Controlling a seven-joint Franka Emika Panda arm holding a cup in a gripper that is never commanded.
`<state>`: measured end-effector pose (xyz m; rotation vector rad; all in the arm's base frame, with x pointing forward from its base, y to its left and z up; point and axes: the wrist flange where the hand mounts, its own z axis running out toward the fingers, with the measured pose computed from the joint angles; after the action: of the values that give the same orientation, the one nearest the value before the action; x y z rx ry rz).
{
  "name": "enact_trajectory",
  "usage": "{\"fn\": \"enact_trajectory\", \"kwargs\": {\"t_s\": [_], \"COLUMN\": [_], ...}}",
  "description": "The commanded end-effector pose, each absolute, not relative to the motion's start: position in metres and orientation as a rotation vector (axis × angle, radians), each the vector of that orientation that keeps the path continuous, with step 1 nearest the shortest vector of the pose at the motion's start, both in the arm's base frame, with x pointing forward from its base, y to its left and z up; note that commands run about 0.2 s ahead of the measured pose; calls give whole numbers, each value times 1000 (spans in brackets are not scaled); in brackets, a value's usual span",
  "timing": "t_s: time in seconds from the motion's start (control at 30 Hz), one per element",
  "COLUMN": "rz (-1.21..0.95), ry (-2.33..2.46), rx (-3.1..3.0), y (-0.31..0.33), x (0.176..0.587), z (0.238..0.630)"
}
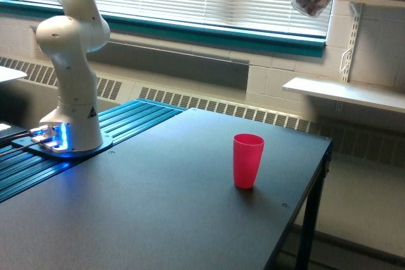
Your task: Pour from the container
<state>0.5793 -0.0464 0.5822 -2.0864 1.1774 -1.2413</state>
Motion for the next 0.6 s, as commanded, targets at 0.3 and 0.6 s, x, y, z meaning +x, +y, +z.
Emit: {"fn": "enact_trajectory", "kwargs": {"t_s": [0.3,0.6], "rz": [-1088,-944], "ry": [1331,1442], "rx": [-2207,-2256], "y": [-45,-34], "x": [578,559], "z": [558,542]}}
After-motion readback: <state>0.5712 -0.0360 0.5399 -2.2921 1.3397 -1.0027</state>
